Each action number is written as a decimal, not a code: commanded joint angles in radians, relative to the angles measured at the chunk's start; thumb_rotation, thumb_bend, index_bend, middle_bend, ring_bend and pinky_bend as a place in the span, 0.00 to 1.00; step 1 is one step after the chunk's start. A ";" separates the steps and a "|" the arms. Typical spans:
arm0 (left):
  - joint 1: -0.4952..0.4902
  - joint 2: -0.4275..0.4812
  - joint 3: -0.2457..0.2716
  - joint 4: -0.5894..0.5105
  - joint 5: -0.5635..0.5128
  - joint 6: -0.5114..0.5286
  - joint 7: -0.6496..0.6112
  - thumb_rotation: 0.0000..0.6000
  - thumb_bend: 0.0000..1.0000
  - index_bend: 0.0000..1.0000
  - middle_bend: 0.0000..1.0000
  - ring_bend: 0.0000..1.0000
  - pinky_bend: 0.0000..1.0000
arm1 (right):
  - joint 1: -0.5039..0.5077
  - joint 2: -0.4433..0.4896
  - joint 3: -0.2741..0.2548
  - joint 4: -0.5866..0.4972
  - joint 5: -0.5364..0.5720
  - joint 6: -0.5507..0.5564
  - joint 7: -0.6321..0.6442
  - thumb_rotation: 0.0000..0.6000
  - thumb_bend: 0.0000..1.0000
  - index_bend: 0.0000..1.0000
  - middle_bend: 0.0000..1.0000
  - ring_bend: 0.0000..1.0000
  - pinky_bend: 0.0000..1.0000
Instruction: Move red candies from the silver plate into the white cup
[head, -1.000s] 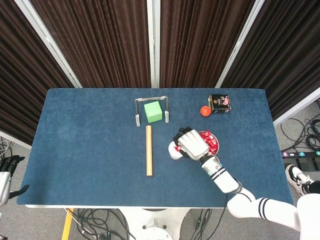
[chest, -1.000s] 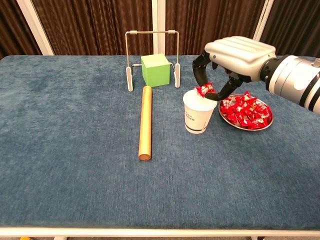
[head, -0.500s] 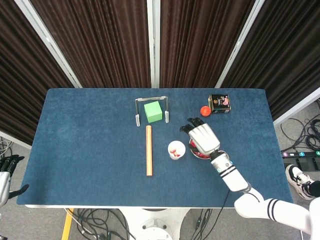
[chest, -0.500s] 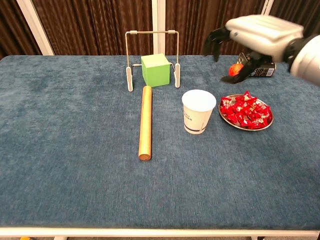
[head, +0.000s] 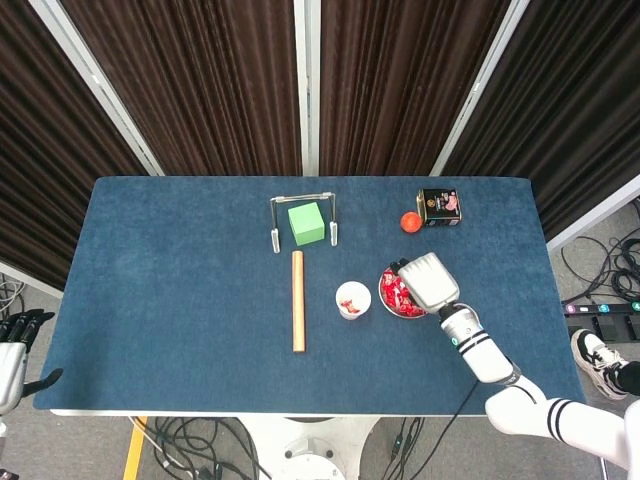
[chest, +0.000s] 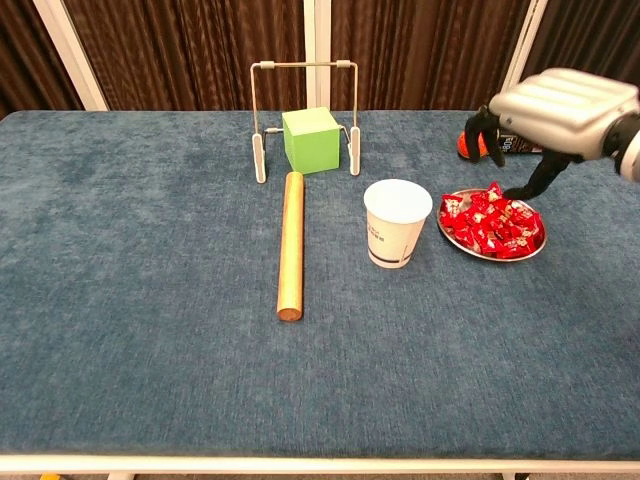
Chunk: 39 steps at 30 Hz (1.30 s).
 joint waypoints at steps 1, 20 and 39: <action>0.003 -0.003 0.003 0.006 -0.001 -0.002 -0.009 1.00 0.00 0.27 0.28 0.20 0.21 | 0.007 -0.037 -0.018 0.039 -0.004 -0.019 -0.004 1.00 0.10 0.43 0.50 0.83 1.00; 0.005 -0.015 0.006 0.034 -0.007 -0.013 -0.032 1.00 0.00 0.27 0.28 0.20 0.21 | 0.037 -0.196 -0.031 0.267 -0.029 -0.084 0.109 1.00 0.12 0.45 0.42 0.82 1.00; 0.005 -0.021 0.004 0.051 -0.013 -0.020 -0.041 1.00 0.00 0.27 0.28 0.20 0.21 | 0.042 -0.242 -0.027 0.369 -0.032 -0.114 0.154 1.00 0.29 0.62 0.54 0.83 1.00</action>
